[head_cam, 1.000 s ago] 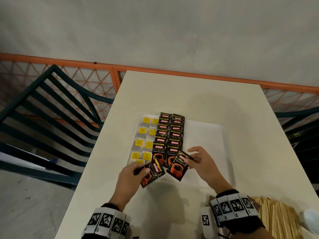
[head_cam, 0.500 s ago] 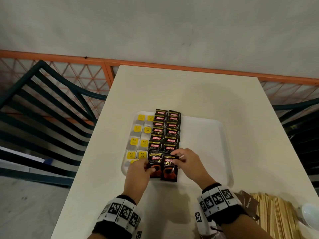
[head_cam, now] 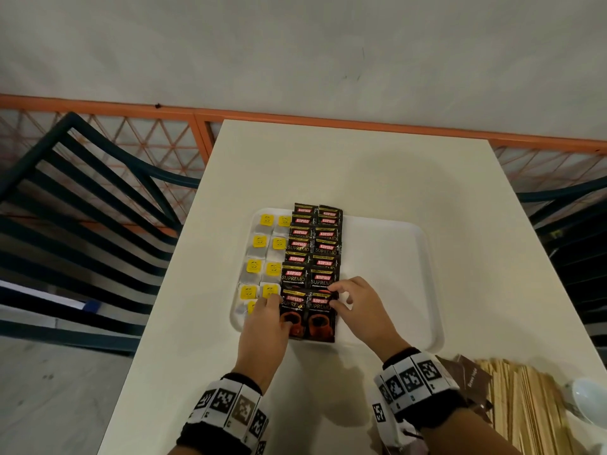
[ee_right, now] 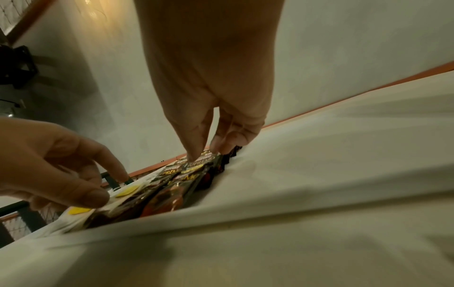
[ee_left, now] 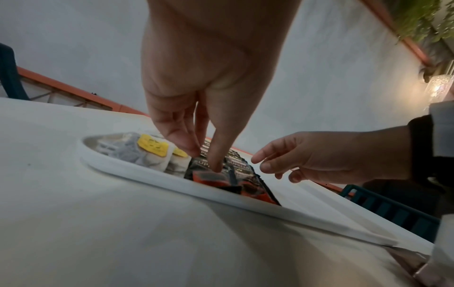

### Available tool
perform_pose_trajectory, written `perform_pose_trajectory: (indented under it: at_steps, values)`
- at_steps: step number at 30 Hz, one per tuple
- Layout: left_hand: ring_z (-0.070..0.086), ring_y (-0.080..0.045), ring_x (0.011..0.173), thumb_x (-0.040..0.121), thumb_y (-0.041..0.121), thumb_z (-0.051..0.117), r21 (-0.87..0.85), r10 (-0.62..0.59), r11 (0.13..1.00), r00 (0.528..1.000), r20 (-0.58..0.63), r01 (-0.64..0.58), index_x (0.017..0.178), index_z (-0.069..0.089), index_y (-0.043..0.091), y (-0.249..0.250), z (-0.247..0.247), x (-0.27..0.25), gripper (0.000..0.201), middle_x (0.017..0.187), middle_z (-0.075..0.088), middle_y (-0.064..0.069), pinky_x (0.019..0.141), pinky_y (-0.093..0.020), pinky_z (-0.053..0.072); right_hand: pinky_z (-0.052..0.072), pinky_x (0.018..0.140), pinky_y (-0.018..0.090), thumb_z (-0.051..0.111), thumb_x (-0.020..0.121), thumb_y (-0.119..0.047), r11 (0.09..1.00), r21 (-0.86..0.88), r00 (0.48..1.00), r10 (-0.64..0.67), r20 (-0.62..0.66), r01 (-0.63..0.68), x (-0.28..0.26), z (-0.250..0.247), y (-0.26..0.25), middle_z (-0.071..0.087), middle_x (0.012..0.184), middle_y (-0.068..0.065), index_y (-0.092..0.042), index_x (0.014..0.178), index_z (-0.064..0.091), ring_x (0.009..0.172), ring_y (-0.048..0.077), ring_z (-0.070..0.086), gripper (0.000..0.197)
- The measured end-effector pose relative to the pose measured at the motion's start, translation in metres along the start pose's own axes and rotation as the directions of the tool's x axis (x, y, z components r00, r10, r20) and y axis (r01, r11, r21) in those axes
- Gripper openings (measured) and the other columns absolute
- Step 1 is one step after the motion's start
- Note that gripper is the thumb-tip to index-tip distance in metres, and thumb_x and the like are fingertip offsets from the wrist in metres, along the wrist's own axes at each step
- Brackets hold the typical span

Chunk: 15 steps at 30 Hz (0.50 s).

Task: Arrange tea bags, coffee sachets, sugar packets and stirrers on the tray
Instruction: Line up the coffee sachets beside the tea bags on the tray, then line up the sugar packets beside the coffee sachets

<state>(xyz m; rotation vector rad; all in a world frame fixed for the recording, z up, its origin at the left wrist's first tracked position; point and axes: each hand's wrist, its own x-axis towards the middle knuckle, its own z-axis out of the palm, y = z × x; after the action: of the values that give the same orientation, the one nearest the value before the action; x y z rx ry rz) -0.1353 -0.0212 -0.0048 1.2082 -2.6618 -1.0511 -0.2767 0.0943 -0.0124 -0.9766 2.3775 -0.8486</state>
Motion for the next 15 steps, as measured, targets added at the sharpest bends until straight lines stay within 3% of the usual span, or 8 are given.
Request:
perform_pose_trajectory:
  at_steps: [2,5,8,12,15]
  values:
    - [0.055,-0.02,0.1,0.087,0.017,0.058,0.036,0.064,0.997,0.998,0.016,-0.065,0.117,0.054,0.014,-0.001,0.001,-0.004,0.03,0.112,0.055,-0.003,0.082,-0.03,0.048,0.034,0.068,0.005,0.059,0.088,-0.017,1.0,-0.006,1.0,-0.015,-0.007,0.015,-0.007,-0.005,0.0,0.049,0.096,-0.008,-0.019,0.11,0.062,0.074,0.002,0.047,0.023]
    - [0.052,-0.012,0.091,0.087,0.02,0.057,0.014,0.216,0.975,0.966,0.141,-0.22,0.112,0.057,0.019,0.001,0.004,-0.012,0.025,0.099,0.05,0.006,0.078,-0.02,0.043,0.037,0.067,0.006,0.058,0.089,-0.019,1.0,-0.012,1.0,-0.011,0.027,0.011,-0.025,-0.016,0.005,0.055,0.089,-0.008,-0.019,0.106,0.064,0.069,0.001,0.05,0.018]
    - [0.046,-0.004,0.082,0.087,0.021,0.057,-0.024,0.342,0.936,0.887,0.312,-0.352,0.113,0.057,0.023,0.009,0.013,-0.024,0.025,0.094,0.048,0.012,0.073,-0.013,0.037,0.037,0.069,0.006,0.057,0.089,-0.022,0.998,-0.048,0.998,0.029,0.058,-0.026,-0.054,-0.03,0.017,0.057,0.087,-0.008,-0.021,0.104,0.063,0.069,0.002,0.052,0.015]
    - [0.047,-0.003,0.081,0.088,0.02,0.052,-0.083,0.463,0.878,0.795,0.392,-0.471,0.112,0.058,0.025,0.026,0.029,-0.045,0.025,0.094,0.051,0.012,0.074,-0.014,0.04,0.043,0.068,0.008,0.056,0.09,-0.024,0.991,-0.073,0.99,0.115,0.083,-0.109,-0.102,-0.048,0.041,0.059,0.09,-0.009,-0.025,0.102,0.061,0.077,0.005,0.056,0.013]
    - [0.044,-0.001,0.088,0.089,0.026,0.051,-0.075,0.508,0.839,0.727,0.462,-0.538,0.116,0.055,0.027,0.041,0.043,-0.058,0.027,0.107,0.053,0.008,0.078,-0.015,0.038,0.039,0.072,0.011,0.059,0.088,-0.022,0.976,-0.103,0.98,0.187,-0.062,-0.192,-0.13,-0.062,0.066,0.056,0.087,-0.009,-0.023,0.098,0.062,0.083,0.007,0.056,0.011]
